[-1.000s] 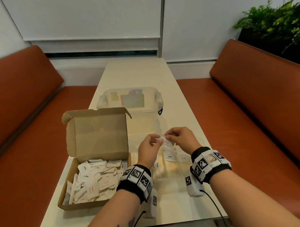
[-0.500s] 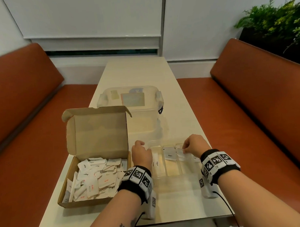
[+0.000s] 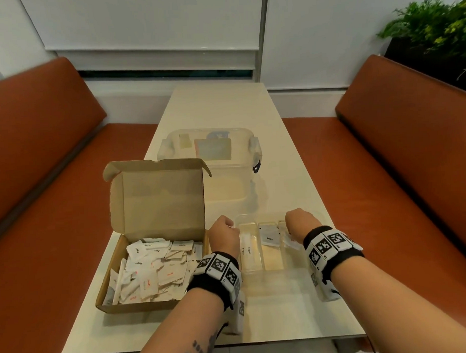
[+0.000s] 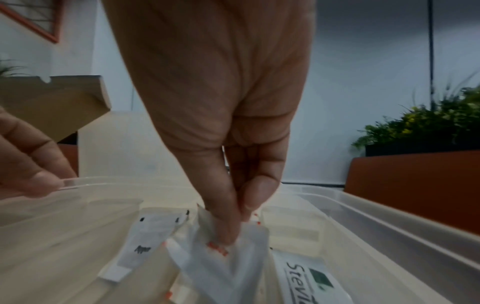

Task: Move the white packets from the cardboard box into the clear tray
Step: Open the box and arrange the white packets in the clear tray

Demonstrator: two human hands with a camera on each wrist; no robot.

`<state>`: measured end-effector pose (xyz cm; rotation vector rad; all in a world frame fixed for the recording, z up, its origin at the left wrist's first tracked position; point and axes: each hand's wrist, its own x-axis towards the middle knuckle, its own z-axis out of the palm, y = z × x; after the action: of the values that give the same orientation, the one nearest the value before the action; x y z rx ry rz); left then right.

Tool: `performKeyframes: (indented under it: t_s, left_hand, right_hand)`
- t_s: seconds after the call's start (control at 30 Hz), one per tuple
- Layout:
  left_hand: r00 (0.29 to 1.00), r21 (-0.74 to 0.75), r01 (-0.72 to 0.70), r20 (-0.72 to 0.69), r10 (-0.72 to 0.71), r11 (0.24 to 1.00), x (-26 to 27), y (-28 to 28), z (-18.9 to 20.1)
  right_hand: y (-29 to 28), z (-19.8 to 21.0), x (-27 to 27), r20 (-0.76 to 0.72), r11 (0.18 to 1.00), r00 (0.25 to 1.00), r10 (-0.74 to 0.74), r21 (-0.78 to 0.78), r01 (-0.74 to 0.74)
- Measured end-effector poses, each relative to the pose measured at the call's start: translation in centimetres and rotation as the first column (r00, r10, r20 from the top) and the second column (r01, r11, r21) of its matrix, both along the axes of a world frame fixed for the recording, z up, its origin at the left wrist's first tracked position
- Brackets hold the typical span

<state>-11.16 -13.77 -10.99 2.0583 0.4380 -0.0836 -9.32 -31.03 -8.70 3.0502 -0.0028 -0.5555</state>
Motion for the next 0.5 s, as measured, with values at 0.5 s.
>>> performKeyframes:
  t_s: [0.5]
  left_hand:
    - [1.000,0.015,-0.006,-0.005,0.006,1.000,0.15,0.12,-0.01]
  right_hand:
    - [0.69,0.54,0.37,-0.059,0.991,0.993,0.104,-0.078,-0.109]
